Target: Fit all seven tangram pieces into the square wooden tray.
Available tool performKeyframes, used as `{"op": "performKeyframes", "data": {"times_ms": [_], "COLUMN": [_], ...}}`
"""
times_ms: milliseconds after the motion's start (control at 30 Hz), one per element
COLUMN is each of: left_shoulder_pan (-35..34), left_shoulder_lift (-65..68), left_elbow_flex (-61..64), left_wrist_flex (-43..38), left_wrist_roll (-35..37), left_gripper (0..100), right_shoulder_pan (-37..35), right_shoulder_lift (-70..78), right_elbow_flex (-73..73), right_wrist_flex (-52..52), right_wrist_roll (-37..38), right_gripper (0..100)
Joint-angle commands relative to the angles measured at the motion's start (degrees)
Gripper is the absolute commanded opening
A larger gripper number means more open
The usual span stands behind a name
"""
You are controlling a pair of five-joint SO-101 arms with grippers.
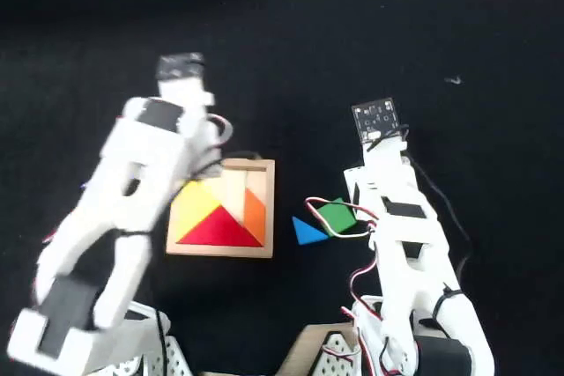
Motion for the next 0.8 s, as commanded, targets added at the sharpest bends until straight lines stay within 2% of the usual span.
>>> {"op": "performKeyframes", "data": {"times_ms": [0, 133, 200, 267, 333, 567, 767], "left_shoulder_pan": [-9.89, -25.71, -33.27, -38.81, -41.63, -46.90, -51.38], "left_shoulder_lift": [-12.48, -23.47, -27.25, -29.19, -29.89, -29.36, -29.63], "left_elbow_flex": [-6.90, -8.40, -5.85, -1.01, 5.14, 25.10, 30.64], "left_wrist_flex": [7.03, 7.74, 7.38, 7.38, 6.77, -9.93, -11.96], "left_wrist_roll": [-11.52, -21.89, -29.45, -38.15, -43.96, -45.27, -43.08], "left_gripper": [3, 3, 3, 3, 3, 3, 3], "right_shoulder_pan": [0.97, 0.88, -0.18, -1.58, -1.93, -2.02, -2.11], "right_shoulder_lift": [-1.98, -1.89, -1.89, -1.89, -1.89, -1.89, -1.89], "right_elbow_flex": [-3.21, -2.77, -2.51, -2.33, -2.24, -2.15, -1.80], "right_wrist_flex": [-1.05, -1.41, -1.41, -1.41, -1.41, -1.32, -1.41], "right_wrist_roll": [-0.35, -0.44, -0.26, 0.00, 0.00, 0.00, 0.00], "right_gripper": [1.2, 1.2, 1.2, 1.2, 1.3, 1.4, 1.5]}}
